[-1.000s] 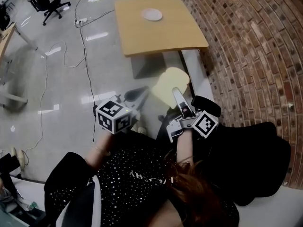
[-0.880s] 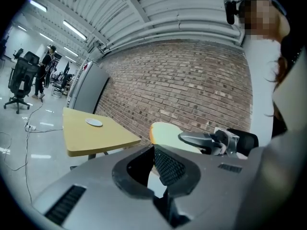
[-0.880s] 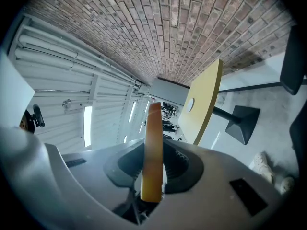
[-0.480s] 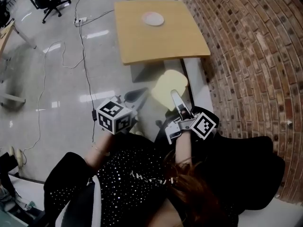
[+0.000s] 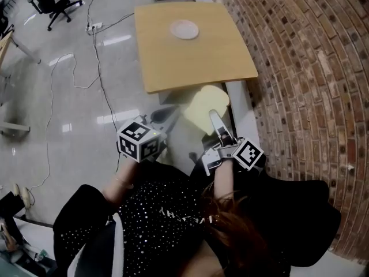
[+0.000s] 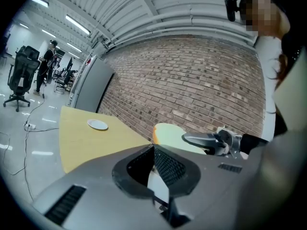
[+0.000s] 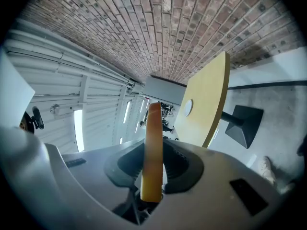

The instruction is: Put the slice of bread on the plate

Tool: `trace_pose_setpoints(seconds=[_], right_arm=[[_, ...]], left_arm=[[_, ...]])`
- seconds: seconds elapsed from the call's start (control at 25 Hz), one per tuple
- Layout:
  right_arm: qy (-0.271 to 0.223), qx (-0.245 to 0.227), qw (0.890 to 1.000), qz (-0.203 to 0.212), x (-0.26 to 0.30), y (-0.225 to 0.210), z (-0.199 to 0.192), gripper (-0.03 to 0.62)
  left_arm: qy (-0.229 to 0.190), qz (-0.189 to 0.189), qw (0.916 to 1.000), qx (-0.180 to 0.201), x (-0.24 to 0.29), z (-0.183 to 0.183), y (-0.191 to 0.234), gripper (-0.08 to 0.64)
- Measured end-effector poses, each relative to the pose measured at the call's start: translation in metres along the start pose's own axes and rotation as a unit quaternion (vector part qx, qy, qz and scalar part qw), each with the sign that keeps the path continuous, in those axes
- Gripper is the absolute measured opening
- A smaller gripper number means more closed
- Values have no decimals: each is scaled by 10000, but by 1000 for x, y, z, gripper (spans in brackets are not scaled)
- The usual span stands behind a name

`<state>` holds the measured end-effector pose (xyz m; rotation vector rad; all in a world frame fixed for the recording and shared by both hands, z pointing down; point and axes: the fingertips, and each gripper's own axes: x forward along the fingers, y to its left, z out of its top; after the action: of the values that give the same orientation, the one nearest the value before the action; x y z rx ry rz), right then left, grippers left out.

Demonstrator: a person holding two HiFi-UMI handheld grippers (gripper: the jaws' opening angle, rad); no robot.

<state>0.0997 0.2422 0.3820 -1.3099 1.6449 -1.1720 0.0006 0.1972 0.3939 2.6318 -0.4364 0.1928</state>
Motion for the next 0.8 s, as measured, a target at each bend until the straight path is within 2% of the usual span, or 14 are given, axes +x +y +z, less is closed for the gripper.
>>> trace_pose_setpoints(seconds=[0.8], right_arm=[[215,-75,9997,-52,141,-5,46,95]], left_arm=[[-70,-99,9998,-140,54,74,110,9]])
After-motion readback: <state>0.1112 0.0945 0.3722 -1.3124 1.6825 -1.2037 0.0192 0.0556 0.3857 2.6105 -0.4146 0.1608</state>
